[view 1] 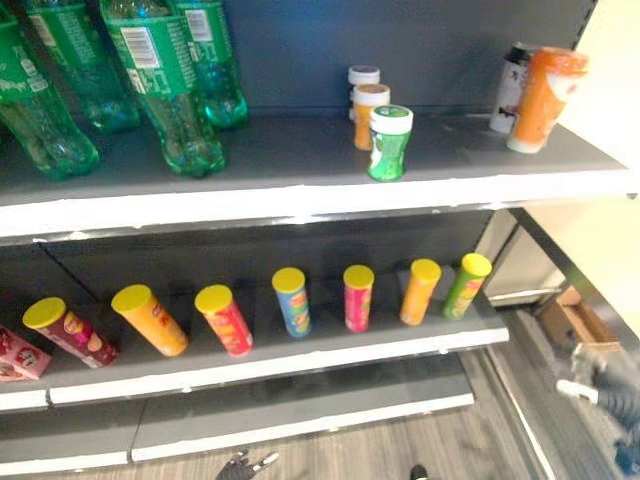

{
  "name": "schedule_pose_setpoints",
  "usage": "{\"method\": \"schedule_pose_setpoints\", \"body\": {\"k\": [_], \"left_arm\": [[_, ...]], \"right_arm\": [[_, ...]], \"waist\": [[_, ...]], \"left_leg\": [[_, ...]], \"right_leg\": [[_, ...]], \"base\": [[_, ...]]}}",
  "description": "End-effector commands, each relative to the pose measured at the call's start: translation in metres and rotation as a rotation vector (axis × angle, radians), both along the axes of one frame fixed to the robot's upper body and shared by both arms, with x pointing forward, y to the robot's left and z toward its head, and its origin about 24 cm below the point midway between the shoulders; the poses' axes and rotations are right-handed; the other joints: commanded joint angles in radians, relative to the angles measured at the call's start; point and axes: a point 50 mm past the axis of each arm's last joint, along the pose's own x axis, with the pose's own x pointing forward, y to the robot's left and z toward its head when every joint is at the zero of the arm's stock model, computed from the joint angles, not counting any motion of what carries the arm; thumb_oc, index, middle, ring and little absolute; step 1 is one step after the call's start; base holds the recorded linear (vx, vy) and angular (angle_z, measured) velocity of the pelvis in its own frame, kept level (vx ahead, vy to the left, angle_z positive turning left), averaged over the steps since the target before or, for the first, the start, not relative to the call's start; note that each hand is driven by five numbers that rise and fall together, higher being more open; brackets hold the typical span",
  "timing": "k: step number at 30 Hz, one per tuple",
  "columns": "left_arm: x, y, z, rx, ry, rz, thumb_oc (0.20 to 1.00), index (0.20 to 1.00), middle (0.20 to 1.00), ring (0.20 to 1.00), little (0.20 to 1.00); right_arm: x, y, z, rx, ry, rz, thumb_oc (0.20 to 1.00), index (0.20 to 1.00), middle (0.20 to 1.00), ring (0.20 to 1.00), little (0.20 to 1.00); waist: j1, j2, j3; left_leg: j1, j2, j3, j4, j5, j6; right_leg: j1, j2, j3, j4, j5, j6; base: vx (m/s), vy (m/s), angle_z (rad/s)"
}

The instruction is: Put the goods on the table back onto the shelves and tidy them up.

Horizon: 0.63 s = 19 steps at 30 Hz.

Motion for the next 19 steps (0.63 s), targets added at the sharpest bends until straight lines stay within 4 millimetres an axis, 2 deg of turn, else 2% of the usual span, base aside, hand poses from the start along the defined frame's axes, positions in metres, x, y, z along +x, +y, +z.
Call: {"method": "schedule_pose_setpoints", "body": {"k": [1, 2, 3, 5, 11, 19], "left_arm": [[0.018, -0.004, 0.001, -0.007, -0.023, -0.07, 1.0, 1.0, 1.0, 1.0, 1.0], [0.021, -0.007, 0.0, -0.007, -0.024, -0.061, 1.0, 1.0, 1.0, 1.0, 1.0], [0.025, -0.007, 0.0, 0.009, -0.02, -0.039, 1.0, 1.0, 1.0, 1.0, 1.0], [0.026, -0.005, -0.001, 0.036, -0.006, -0.023, 1.0, 1.0, 1.0, 1.0, 1.0], [0.026, 0.006, 0.001, 0.072, 0.017, -0.017, 1.0, 1.0, 1.0, 1.0, 1.0], [0.029, 0.003, 0.0, 0.061, 0.01, -0.021, 1.0, 1.0, 1.0, 1.0, 1.0]], "right_arm": [[0.022, 0.023, -0.032, -0.042, 0.06, 0.109, 1.0, 1.0, 1.0, 1.0, 1.0], [0.006, 0.041, -0.073, -0.096, 0.204, 0.036, 1.0, 1.0, 1.0, 1.0, 1.0], [0.006, 0.059, -0.094, -0.075, 0.252, -0.08, 1.0, 1.0, 1.0, 1.0, 1.0], [0.001, 0.074, -0.108, -0.073, 0.295, -0.173, 1.0, 1.0, 1.0, 1.0, 1.0], [-0.008, 0.084, -0.12, -0.135, 0.404, -0.134, 1.0, 1.0, 1.0, 1.0, 1.0], [-0.009, 0.084, -0.121, -0.164, 0.433, -0.095, 1.0, 1.0, 1.0, 1.0, 1.0]], "waist": [[0.034, -0.001, 0.038], [0.046, 0.001, 0.037], [0.055, 0.006, 0.039], [0.058, 0.015, 0.039], [0.068, 0.031, 0.031], [0.072, 0.039, 0.03]], "left_leg": [[0.07, 0.009, 0.008, 0.012, -0.109, -0.02], [0.068, 0.01, -0.001, 0.012, -0.108, -0.017], [0.069, 0.011, -0.008, 0.012, -0.108, -0.014], [0.077, 0.011, -0.009, 0.012, -0.111, -0.012], [0.094, 0.012, -0.011, 0.012, -0.116, -0.013], [0.098, 0.013, -0.019, 0.012, -0.114, -0.016]], "right_leg": [[-0.014, -0.033, -0.066, 0.07, -0.035, 0.015], [-0.008, -0.036, -0.074, 0.072, -0.037, 0.014], [-0.004, -0.035, -0.076, 0.076, -0.042, 0.012], [0.005, -0.033, -0.078, 0.077, -0.048, 0.009], [0.031, -0.027, -0.091, 0.068, -0.057, 0.002], [0.047, -0.028, -0.103, 0.059, -0.057, -0.001]], "base": [[0.01, -0.046, 0.09], [0.02, -0.067, 0.08], [0.02, -0.066, 0.16], [0.02, -0.035, 0.15], [0.02, -0.015, 0.1], [0.0, -0.002, 0.01]]}}
